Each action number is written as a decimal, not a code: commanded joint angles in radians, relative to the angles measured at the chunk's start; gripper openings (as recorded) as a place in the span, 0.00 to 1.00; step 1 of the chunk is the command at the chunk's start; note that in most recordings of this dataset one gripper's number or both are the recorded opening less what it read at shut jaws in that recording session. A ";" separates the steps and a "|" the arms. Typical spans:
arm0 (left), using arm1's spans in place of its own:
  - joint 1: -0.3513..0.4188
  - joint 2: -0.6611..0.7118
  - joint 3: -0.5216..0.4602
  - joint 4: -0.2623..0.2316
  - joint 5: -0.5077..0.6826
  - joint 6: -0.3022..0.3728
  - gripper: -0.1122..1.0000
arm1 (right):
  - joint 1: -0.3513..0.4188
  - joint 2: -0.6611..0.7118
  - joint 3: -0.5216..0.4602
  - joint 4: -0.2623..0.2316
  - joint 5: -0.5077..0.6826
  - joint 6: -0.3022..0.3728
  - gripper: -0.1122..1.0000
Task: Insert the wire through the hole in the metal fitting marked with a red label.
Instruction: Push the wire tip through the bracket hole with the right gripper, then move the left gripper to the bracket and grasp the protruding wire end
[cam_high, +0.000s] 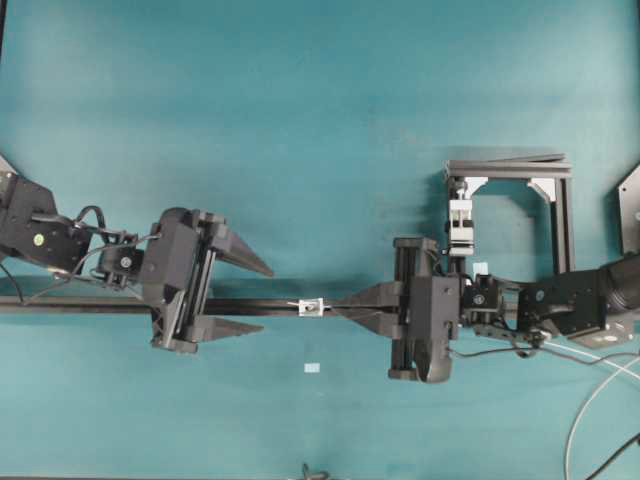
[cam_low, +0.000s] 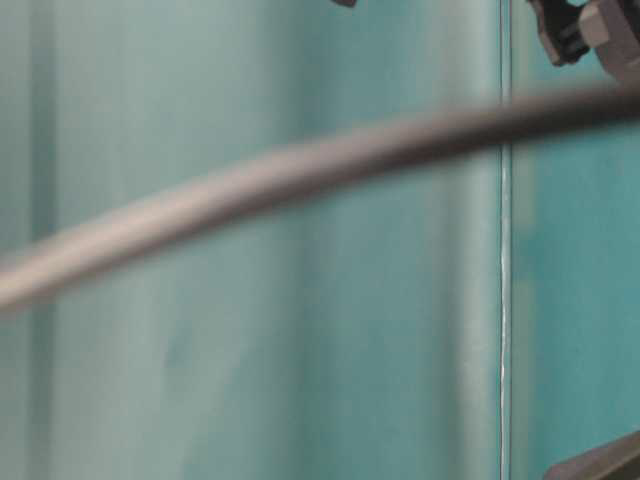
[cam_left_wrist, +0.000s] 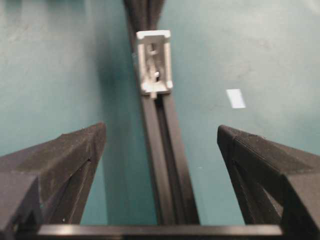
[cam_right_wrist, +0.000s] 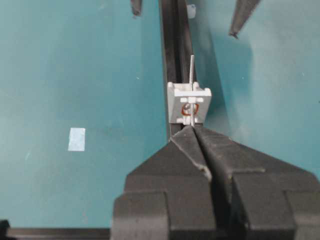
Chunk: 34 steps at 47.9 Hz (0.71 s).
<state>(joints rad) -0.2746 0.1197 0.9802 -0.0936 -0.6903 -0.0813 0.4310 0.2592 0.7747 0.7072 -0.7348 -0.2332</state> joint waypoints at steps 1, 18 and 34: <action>0.011 -0.025 -0.020 0.000 0.012 -0.015 0.59 | -0.006 -0.011 -0.023 -0.021 -0.012 -0.002 0.11; 0.014 -0.020 -0.046 0.002 0.031 -0.075 0.59 | -0.012 -0.008 -0.031 -0.044 -0.009 0.000 0.11; 0.014 -0.006 -0.078 0.002 0.032 -0.124 0.59 | -0.012 -0.006 -0.028 -0.044 -0.006 0.002 0.11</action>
<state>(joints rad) -0.2623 0.1197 0.9219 -0.0936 -0.6550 -0.1994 0.4188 0.2638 0.7609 0.6673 -0.7348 -0.2332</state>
